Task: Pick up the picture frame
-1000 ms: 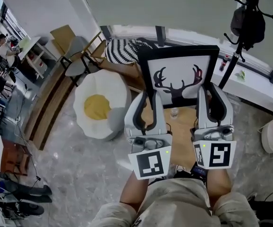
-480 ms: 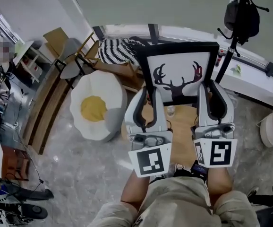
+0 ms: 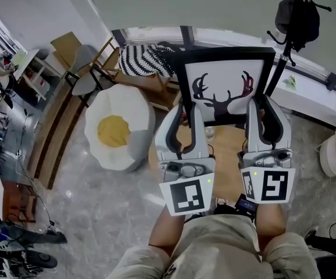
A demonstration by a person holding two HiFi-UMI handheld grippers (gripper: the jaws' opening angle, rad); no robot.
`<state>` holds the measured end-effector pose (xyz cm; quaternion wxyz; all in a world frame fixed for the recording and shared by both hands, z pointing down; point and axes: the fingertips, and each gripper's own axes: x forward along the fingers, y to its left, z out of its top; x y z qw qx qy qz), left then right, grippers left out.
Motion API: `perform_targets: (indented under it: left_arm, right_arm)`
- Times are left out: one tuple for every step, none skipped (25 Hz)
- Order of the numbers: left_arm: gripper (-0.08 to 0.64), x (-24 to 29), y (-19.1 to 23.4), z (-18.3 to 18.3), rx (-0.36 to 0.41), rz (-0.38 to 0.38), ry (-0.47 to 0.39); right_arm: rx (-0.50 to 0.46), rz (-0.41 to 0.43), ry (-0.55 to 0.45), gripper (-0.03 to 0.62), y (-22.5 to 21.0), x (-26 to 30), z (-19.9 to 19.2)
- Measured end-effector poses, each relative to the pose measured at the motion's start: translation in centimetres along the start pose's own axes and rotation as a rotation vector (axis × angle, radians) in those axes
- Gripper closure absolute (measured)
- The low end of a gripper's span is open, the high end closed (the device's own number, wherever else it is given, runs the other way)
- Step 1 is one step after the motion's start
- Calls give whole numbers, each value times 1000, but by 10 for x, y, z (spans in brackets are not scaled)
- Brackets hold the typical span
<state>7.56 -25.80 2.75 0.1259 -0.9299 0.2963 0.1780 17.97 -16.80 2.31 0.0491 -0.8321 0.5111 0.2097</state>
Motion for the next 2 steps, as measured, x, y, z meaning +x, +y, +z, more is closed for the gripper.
perform_targets:
  left_arm:
    - [477, 2, -3, 3, 1, -2, 0]
    - [477, 3, -5, 6, 2, -4, 0]
  right_arm:
    - [1, -2, 0, 519, -3, 0, 3]
    - [2, -4, 0, 518, -6, 0, 5]
